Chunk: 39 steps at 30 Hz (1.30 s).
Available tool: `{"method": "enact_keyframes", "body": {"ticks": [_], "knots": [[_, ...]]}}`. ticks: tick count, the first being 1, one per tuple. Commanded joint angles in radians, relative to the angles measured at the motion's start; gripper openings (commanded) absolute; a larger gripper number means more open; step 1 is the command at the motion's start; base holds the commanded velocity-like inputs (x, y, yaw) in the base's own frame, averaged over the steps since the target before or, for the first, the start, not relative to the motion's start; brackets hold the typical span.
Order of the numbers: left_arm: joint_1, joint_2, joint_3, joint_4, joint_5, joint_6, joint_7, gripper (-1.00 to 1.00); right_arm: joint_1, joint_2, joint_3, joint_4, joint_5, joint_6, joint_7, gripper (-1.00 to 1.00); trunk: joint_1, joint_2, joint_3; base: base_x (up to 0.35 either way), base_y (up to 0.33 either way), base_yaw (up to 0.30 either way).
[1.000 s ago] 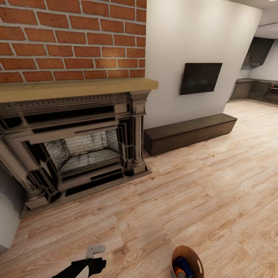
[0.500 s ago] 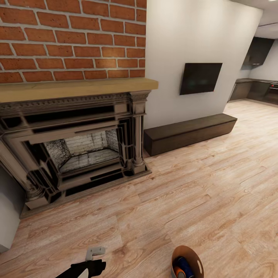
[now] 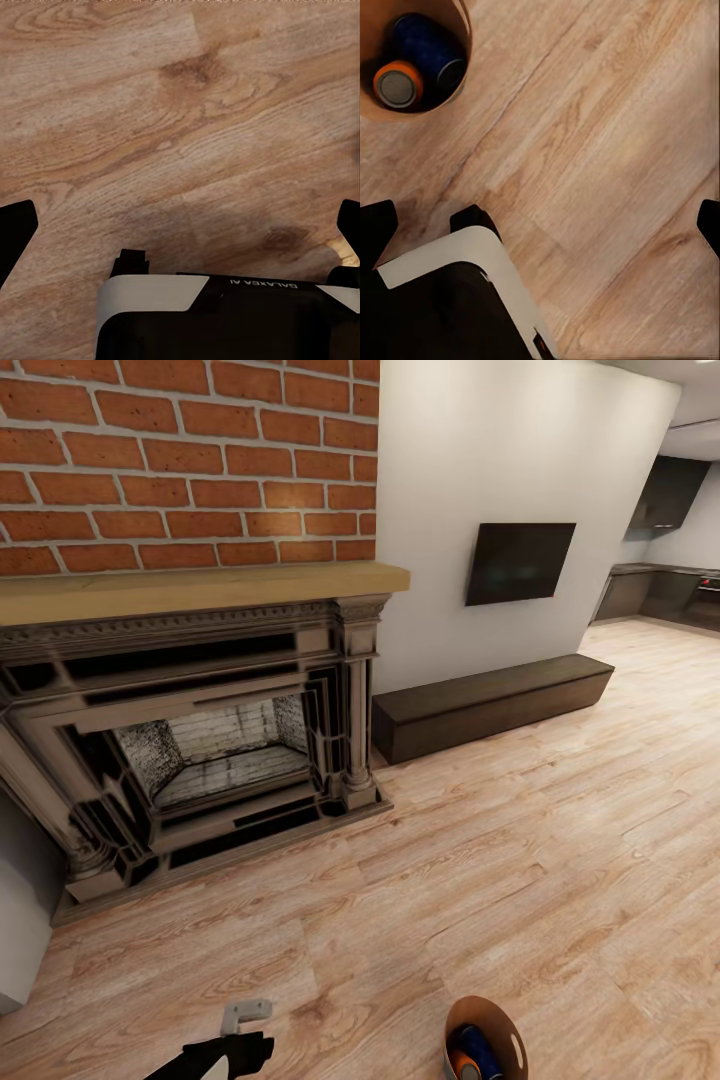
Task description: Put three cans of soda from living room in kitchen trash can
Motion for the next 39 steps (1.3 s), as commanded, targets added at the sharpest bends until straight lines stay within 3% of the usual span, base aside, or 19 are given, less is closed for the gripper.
{"method": "enact_keyframes", "body": {"ticks": [1,11,39], "knots": [[0.000,0.000,0.000,0.000,0.000,-0.004,0.000,1.00,0.000,0.000,0.000,0.000,0.000,0.000,-0.013,1.00,0.000,0.000,0.000,0.000,0.000,0.000],[0.010,0.000,0.000,0.000,0.000,-0.011,0.000,1.00,0.002,0.001,-0.035,0.000,0.000,0.000,-0.037,1.00,0.000,0.000,0.000,0.000,0.000,0.000],[0.018,0.000,0.000,0.000,0.000,-0.038,0.002,1.00,0.002,0.003,-0.038,0.000,0.002,0.000,-0.036,1.00,0.000,0.000,0.000,0.000,0.000,0.000]]}}
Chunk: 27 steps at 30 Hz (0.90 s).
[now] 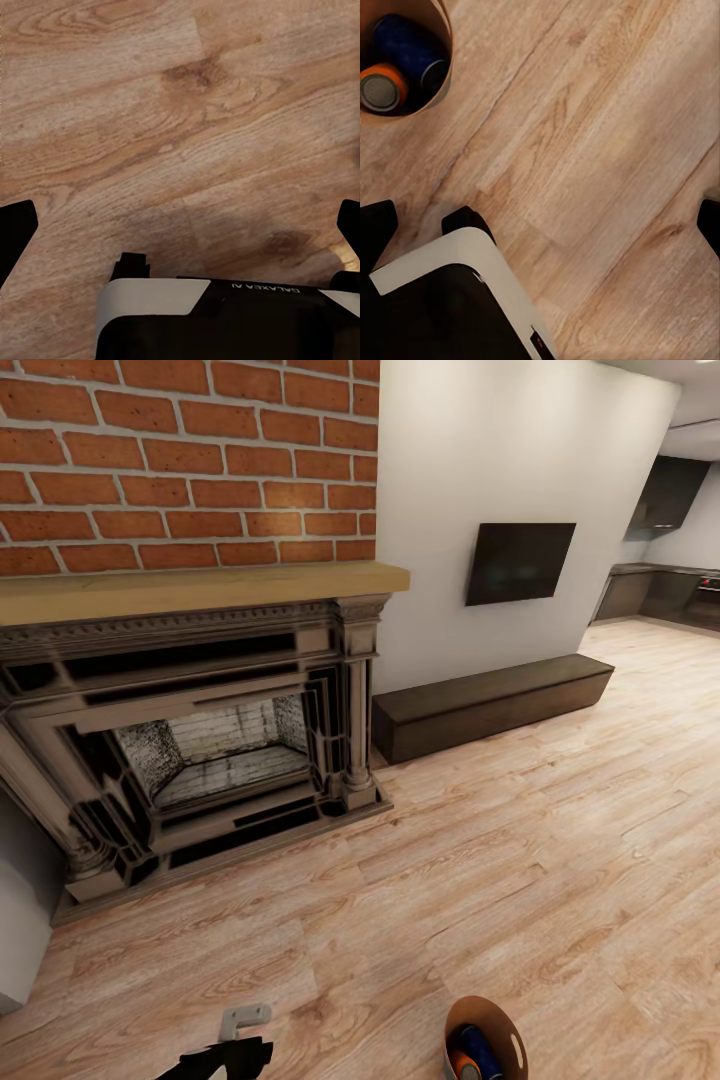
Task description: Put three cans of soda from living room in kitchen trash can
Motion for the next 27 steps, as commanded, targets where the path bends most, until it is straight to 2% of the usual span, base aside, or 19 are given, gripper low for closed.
{"method": "enact_keyframes", "body": {"ticks": [1,6,16,21,27], "knots": [[0.000,0.000,0.000,0.000,0.000,0.000,0.001,1.00,0.000,0.000,0.000,0.000,0.000,0.000,0.000,1.00,0.000,0.000,0.000,0.000,0.000,0.000],[0.001,0.000,0.000,0.000,0.000,0.000,0.008,1.00,0.000,0.001,0.000,0.000,0.003,0.000,0.002,1.00,0.000,0.000,0.000,0.000,0.000,0.000],[0.011,-0.001,0.000,0.053,0.003,-0.002,0.010,1.00,0.001,0.003,0.003,0.000,0.006,0.000,0.002,1.00,0.000,0.000,0.000,0.000,0.000,0.000],[0.032,-0.002,0.000,0.056,0.003,-0.002,0.011,1.00,0.002,0.005,0.004,0.002,0.007,0.000,0.002,1.00,0.000,0.000,0.000,0.000,0.000,0.000],[0.088,-0.001,0.000,0.057,0.003,-0.002,0.011,1.00,0.020,0.013,0.006,0.037,0.007,0.000,0.003,1.00,0.000,0.000,0.000,0.000,0.000,0.000]]}}
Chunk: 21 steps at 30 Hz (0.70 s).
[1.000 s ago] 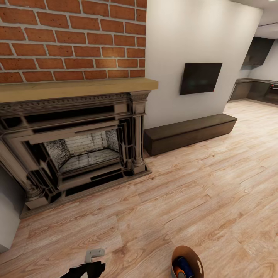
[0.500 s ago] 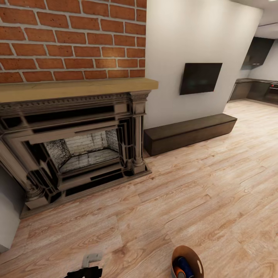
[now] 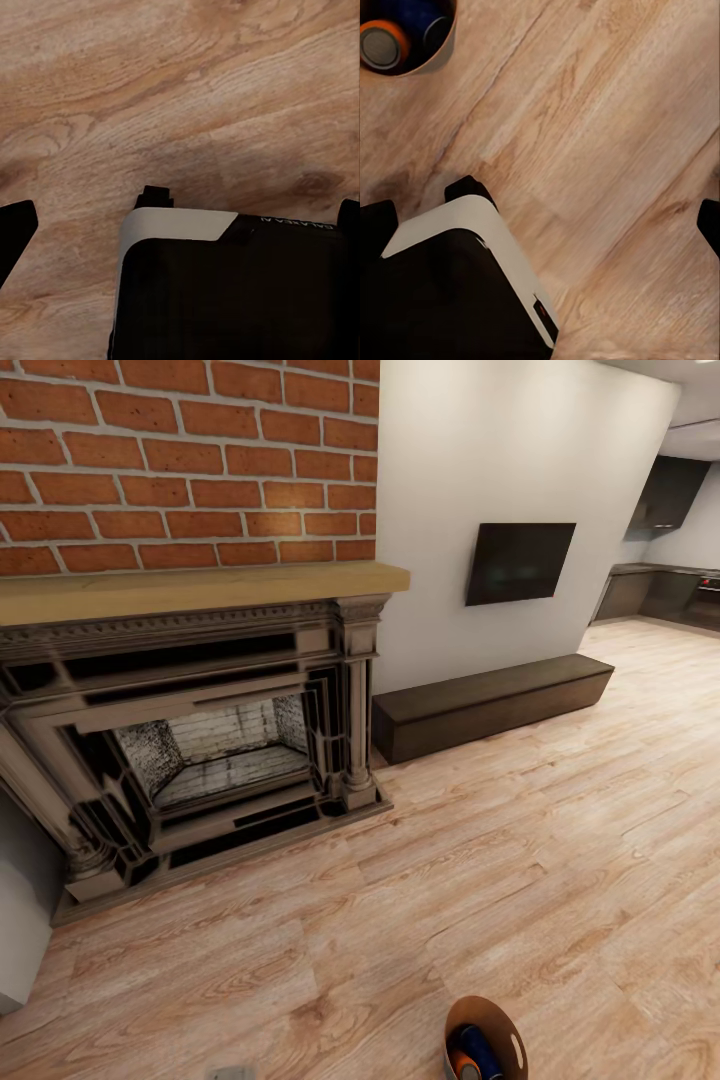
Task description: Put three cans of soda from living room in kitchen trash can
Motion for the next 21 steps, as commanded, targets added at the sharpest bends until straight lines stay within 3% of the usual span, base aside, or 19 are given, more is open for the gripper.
{"method": "enact_keyframes", "body": {"ticks": [1,21], "knots": [[0.006,0.000,0.000,0.000,0.000,0.000,0.000,1.00,0.001,0.000,0.000,0.006,0.000,0.000,0.000,1.00,0.000,0.000,0.000,0.000,0.000,0.000],[0.063,0.000,0.000,0.001,0.000,0.001,0.000,1.00,0.003,0.001,-0.001,0.043,-0.001,0.000,0.000,1.00,0.000,0.000,0.000,0.000,0.000,0.000]]}}
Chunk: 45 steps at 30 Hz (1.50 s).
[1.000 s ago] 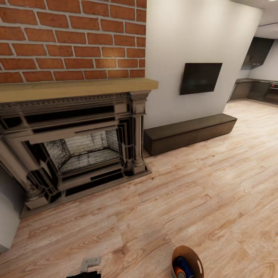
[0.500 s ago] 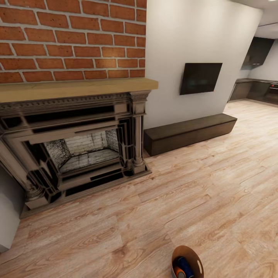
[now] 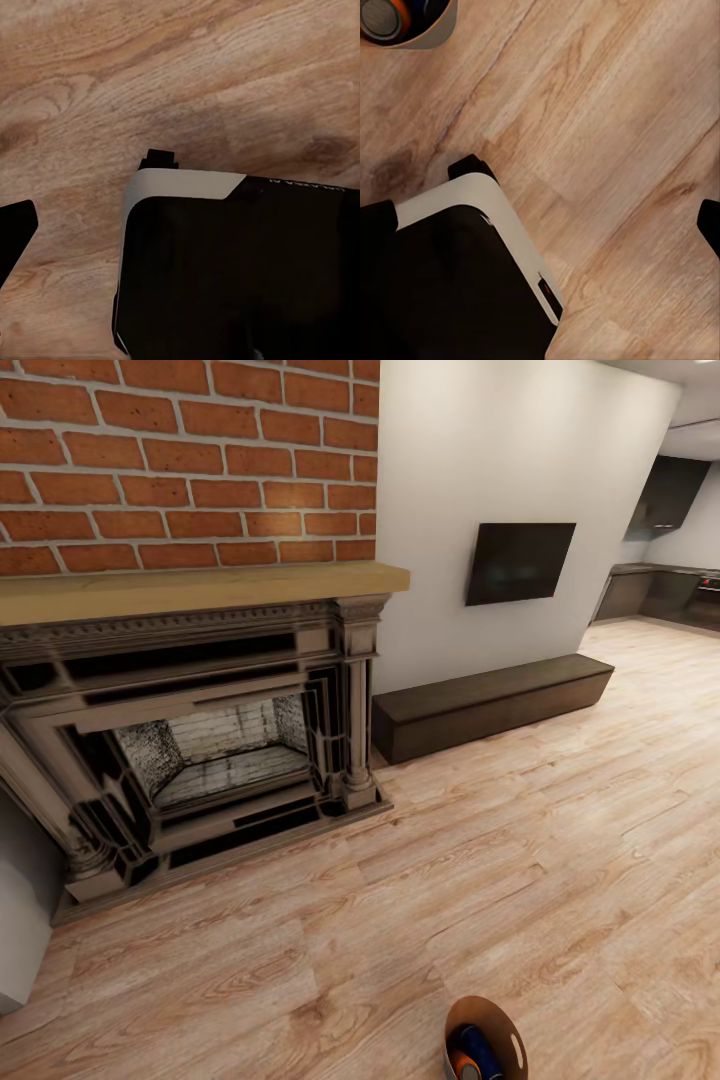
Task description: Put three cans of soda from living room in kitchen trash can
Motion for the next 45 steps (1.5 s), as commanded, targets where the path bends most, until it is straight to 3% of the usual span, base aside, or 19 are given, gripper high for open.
{"method": "enact_keyframes", "body": {"ticks": [1,45], "knots": [[0.002,0.000,0.000,0.000,0.000,0.000,0.000,1.00,0.000,0.000,0.000,0.001,0.000,0.000,0.000,1.00,0.000,0.000,0.000,0.000,0.000,0.000],[0.073,0.000,0.000,0.014,0.000,0.000,0.000,1.00,0.000,0.003,0.001,0.105,-0.001,0.000,0.000,1.00,0.000,0.000,0.000,0.000,0.000,0.000]]}}
